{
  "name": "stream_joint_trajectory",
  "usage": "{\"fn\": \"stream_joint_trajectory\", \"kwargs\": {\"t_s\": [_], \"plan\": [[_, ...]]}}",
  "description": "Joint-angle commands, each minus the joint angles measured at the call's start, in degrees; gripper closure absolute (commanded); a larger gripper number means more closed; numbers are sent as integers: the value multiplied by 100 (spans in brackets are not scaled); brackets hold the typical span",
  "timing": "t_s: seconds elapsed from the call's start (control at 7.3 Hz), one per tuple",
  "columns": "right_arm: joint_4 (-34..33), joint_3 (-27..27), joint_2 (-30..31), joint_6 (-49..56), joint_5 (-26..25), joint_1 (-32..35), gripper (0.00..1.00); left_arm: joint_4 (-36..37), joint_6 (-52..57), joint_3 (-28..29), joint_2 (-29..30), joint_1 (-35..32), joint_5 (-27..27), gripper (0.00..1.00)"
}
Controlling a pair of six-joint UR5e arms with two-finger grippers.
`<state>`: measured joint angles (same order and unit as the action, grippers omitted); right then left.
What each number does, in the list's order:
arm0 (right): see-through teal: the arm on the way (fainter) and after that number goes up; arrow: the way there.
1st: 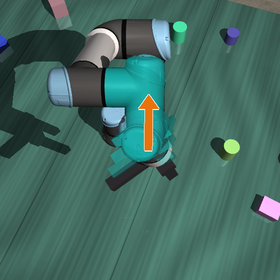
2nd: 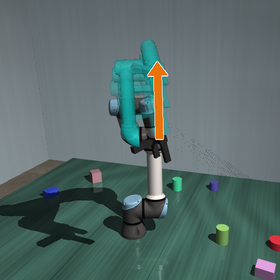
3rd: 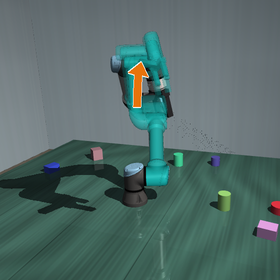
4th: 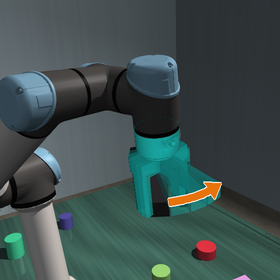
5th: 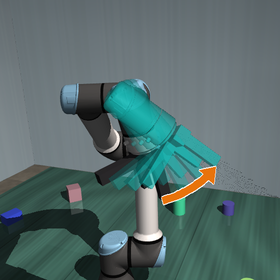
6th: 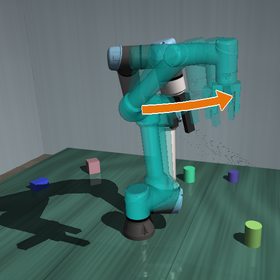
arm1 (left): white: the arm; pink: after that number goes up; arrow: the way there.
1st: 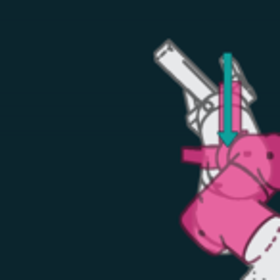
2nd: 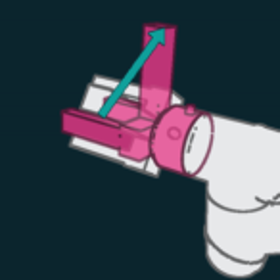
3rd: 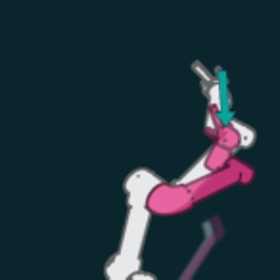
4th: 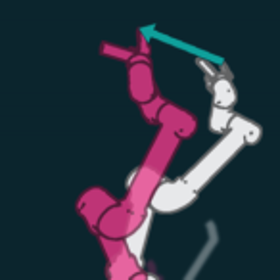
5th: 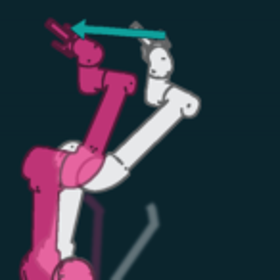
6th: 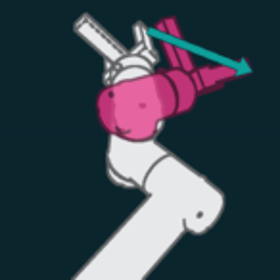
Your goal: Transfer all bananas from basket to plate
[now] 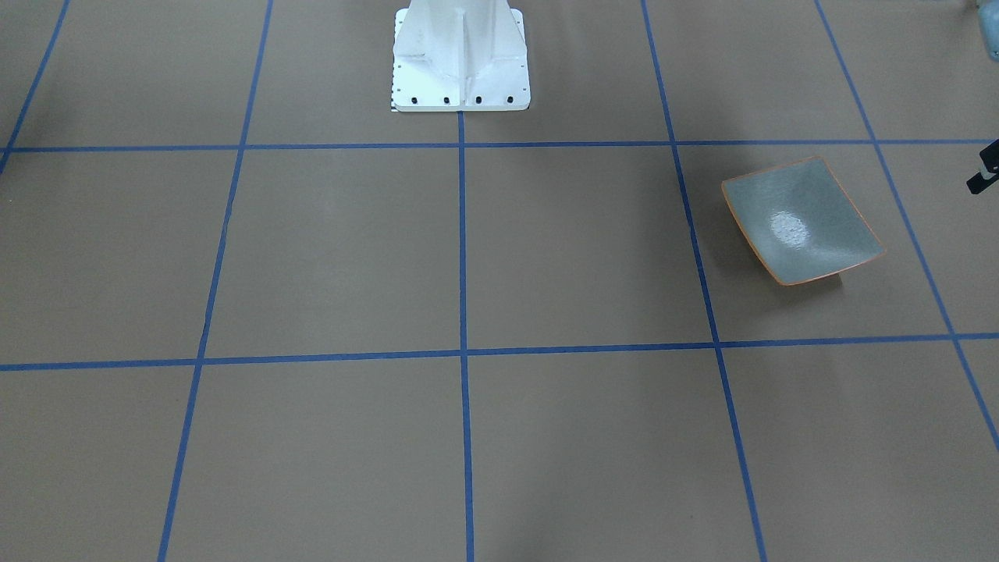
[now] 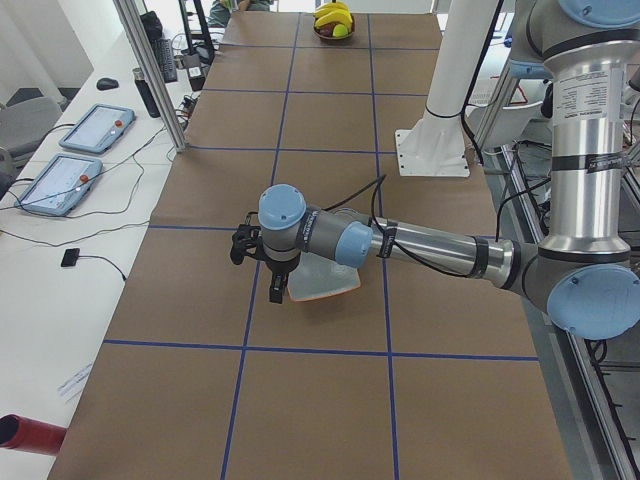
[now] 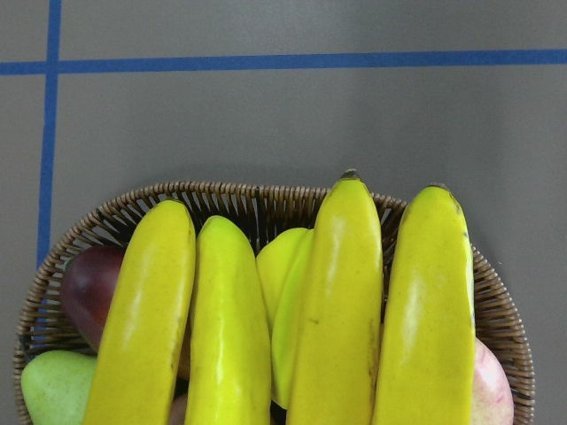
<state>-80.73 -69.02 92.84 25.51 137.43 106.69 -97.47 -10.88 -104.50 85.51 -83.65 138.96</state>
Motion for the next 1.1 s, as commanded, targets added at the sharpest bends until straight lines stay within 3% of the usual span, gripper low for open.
{"fn": "stream_joint_trajectory", "kwargs": {"t_s": [0.0, 0.41, 0.96], "plan": [[13, 194, -28, 148, -128, 71, 1, 0, -2, 0, 1, 7, 0, 0], [5, 573, -108, 60, -137, 80, 1, 9, -11, -9, 1, 15, 0, 0], [31, 757, -187, -327, -129, 80, 8, 9, -28, -53, 9, 15, 0, 0]]}}
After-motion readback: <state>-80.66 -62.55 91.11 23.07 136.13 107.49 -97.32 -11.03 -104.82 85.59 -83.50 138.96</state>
